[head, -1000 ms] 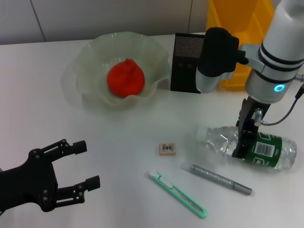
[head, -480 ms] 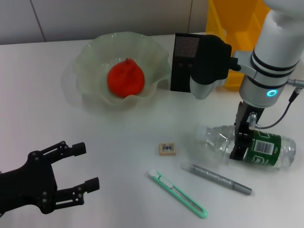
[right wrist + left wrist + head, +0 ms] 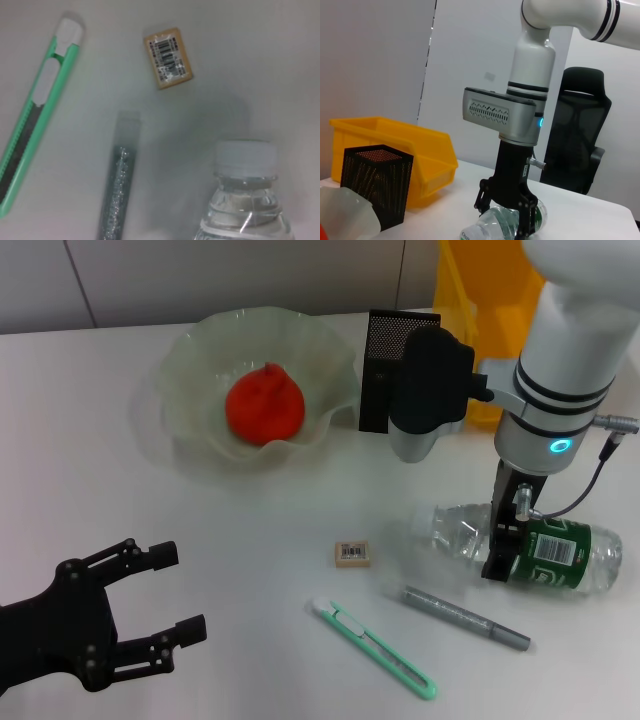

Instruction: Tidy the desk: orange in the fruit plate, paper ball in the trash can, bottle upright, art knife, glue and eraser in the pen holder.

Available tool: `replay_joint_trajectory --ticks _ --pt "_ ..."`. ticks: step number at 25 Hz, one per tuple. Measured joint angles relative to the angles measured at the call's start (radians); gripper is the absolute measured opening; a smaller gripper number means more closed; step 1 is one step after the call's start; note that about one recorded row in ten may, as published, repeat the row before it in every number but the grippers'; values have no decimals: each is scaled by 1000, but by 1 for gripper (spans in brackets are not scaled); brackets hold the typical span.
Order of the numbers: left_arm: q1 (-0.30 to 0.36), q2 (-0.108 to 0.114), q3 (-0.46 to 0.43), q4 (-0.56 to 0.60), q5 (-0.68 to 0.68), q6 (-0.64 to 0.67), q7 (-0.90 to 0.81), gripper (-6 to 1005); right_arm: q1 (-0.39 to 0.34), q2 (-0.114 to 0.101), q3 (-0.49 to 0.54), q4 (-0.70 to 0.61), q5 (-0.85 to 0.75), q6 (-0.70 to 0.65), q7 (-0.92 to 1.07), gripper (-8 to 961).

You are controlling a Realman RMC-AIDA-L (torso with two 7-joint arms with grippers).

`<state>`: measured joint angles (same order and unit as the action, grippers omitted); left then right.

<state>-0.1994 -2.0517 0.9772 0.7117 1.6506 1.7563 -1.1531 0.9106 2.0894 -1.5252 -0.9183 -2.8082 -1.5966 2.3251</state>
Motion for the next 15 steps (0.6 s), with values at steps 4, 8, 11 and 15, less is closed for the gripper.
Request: replay_joint_trajectory --ticks 4,8,11,15 --pt "0 0 0 -2 0 -1 6 861 -1 0 -7 0 -2 1 5 798" --pt "0 3 -2 -11 0 -1 12 861 -9 -1 -7 -18 -4 -4 6 797" --pt "0 4 -2 -11 0 -1 13 860 -12 -4 0 -26 -2 -10 5 797" --pt "0 4 -2 -11 0 -1 13 860 -34 -8 9 -69 -1 -26 0 796"
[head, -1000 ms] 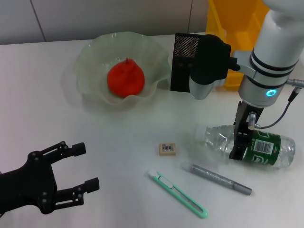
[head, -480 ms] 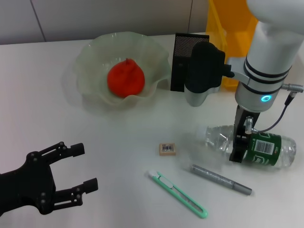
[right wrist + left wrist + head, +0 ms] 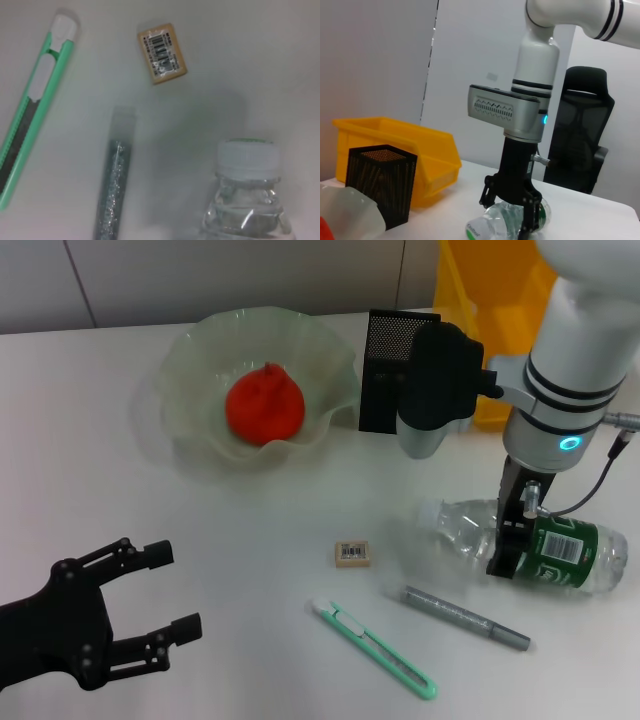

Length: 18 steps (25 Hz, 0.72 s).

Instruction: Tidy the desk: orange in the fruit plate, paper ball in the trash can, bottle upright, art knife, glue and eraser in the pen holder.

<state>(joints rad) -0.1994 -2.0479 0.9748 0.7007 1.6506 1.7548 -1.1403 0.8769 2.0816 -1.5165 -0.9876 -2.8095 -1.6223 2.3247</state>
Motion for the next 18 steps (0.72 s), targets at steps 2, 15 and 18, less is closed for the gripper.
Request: replay_joint_trajectory --ticks 2,15,18 --pt "-1 0 -9 0 0 0 0 860 -14 -1 9 -32 0 -8 -1 796" --pt "-36 -8 -24 -3 -2 -13 -9 861 -264 0 143 -523 122 -77 -79 796" --pt "-48 -8 -25 -3 -3 -14 -11 860 -293 1 148 -555 159 -71 -89 797"
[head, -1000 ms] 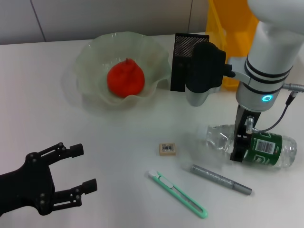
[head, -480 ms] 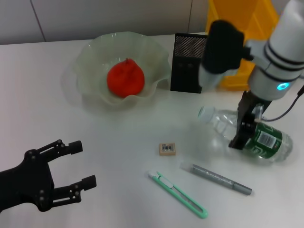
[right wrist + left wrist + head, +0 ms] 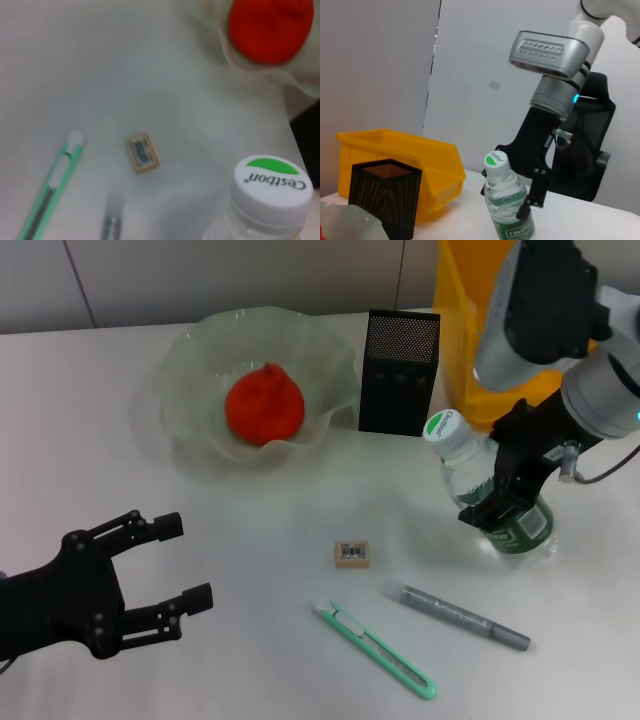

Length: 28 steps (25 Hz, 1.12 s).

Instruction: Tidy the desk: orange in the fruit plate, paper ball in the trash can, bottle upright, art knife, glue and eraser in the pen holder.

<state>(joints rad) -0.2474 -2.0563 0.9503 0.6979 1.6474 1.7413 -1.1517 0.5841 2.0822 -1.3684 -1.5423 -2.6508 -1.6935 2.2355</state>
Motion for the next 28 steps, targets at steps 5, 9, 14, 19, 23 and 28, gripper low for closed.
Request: replay_joint_trajectory --ticks 5,9,14,19,23,28 --pt "-15 -1 -1 0 -2 0 -4 860 -54 2 18 -73 66 17 -33 797" --pt "-32 -2 -3 -6 -4 -2 -14 860 -88 1 45 -101 136 31 -78 796" --pt "-48 -2 -42 -8 -4 -11 -32 860 -115 -1 129 -100 273 36 -172 797" --pt "-94 1 -61 -12 3 -49 -105 861 -121 -3 210 -24 434 57 -300 796" --pt "-140 6 -57 -12 11 -92 -166 861 -106 -4 238 56 508 81 -399 796" --pt "-196 7 -58 -20 15 -121 -208 861 -55 -4 241 178 554 125 -494 796"
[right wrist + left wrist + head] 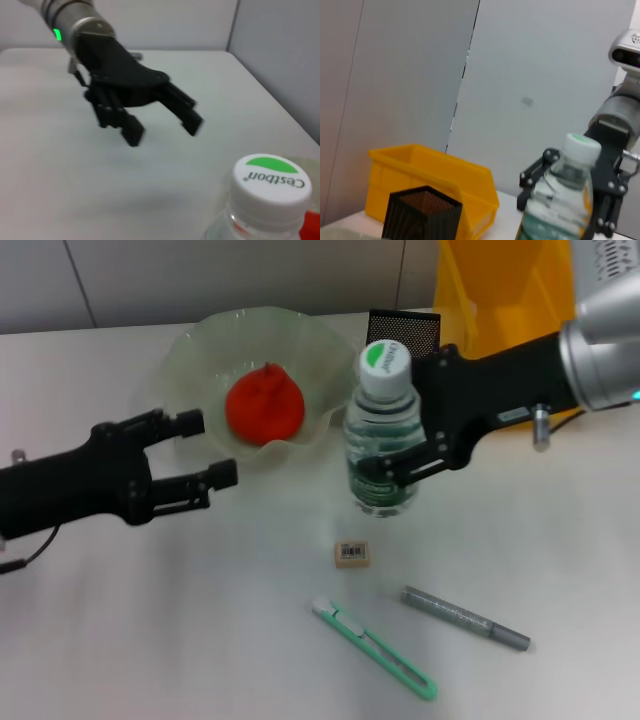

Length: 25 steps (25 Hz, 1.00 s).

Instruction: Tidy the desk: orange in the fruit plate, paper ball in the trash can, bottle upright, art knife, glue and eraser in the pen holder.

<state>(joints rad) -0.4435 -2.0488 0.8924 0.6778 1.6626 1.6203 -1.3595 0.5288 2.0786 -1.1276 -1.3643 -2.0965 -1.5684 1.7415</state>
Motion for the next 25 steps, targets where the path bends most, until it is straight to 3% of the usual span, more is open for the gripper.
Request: replay_joint_trajectory --ticks 9,17,25 --pt "-55 -12 -7 -11 -9 -24 -21 861 129 1 -11 231 37 82 -123 797" --pt "-63 -21 0 -19 -69 -21 -16 861 194 2 -26 333 45 128 -170 797" --pt "-77 -23 5 -106 -115 -25 103 860 238 3 -31 412 66 156 -206 796"
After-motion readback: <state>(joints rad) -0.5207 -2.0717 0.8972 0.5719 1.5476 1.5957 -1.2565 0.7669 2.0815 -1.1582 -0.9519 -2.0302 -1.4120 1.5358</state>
